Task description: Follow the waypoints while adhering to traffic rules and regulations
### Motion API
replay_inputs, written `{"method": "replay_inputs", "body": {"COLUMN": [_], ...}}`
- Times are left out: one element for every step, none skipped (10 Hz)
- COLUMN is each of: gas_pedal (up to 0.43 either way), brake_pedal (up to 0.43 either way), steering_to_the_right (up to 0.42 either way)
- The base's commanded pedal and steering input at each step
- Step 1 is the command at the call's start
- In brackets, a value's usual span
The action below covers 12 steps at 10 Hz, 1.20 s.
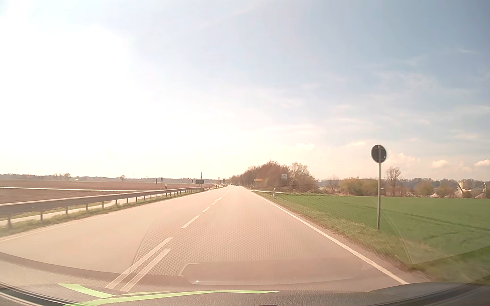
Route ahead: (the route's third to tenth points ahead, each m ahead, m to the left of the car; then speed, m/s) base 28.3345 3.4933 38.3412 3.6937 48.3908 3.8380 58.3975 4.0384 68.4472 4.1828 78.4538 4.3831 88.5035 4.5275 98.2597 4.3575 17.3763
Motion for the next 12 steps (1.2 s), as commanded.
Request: {"method": "replay_inputs", "body": {"gas_pedal": [0.13,0.138,0.138,0.138,0.138,0.138,0.138,0.138,0.138,0.138,0.138,0.138], "brake_pedal": [0.0,0.0,0.0,0.0,0.0,0.0,0.0,0.0,0.0,0.0,0.0,0.0], "steering_to_the_right": [0.0,-0.001,-0.002,-0.002,-0.001,-0.002,-0.002,-0.002,-0.001,-0.001,-0.001,-0.001]}}
